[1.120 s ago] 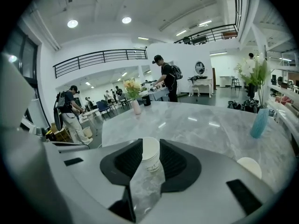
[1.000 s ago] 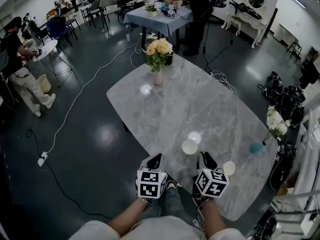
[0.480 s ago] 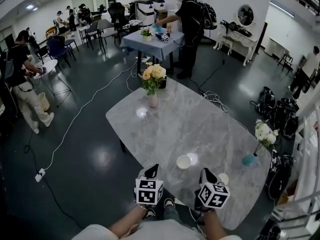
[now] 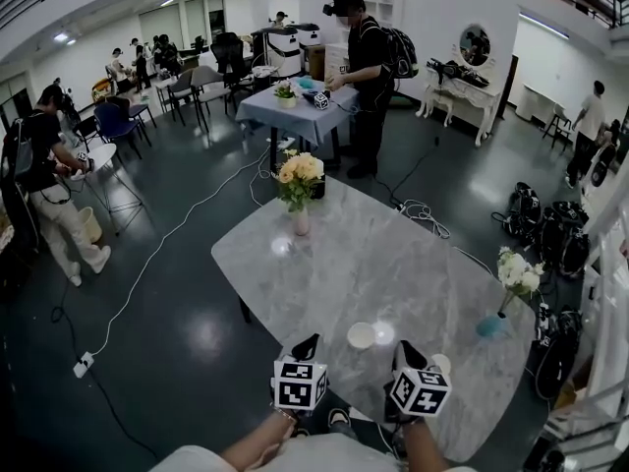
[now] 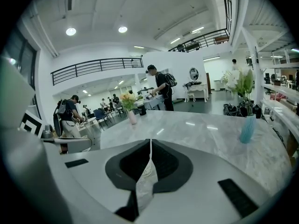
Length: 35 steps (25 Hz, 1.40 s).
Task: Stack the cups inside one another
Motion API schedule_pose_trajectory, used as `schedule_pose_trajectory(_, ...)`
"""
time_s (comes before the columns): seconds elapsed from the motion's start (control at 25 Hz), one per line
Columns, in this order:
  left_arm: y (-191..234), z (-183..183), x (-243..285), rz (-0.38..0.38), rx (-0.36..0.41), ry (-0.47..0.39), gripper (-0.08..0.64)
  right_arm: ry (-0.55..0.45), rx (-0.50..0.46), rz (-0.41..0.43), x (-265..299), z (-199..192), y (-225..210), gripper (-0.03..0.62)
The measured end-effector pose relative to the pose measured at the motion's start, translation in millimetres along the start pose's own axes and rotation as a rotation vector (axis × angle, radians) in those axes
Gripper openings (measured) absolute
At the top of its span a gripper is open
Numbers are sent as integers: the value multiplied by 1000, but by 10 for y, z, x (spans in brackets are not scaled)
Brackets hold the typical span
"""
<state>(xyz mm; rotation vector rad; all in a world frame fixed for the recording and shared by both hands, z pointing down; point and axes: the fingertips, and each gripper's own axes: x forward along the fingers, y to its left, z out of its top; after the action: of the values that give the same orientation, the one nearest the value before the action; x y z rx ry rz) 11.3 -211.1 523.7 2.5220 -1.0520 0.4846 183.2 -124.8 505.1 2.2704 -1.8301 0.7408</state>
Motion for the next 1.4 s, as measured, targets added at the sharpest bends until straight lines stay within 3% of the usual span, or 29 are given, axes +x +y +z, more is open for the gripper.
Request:
schedule_pose_trajectory(0.96,-124,-177,-88,-46,17,34,-3,9,38,-53,-236,-170,-37,15)
schedule_pose_trajectory(1.4,-519,-503,-171,-192,71,110,-3,2,129,-200,-921,-564,-229,15)
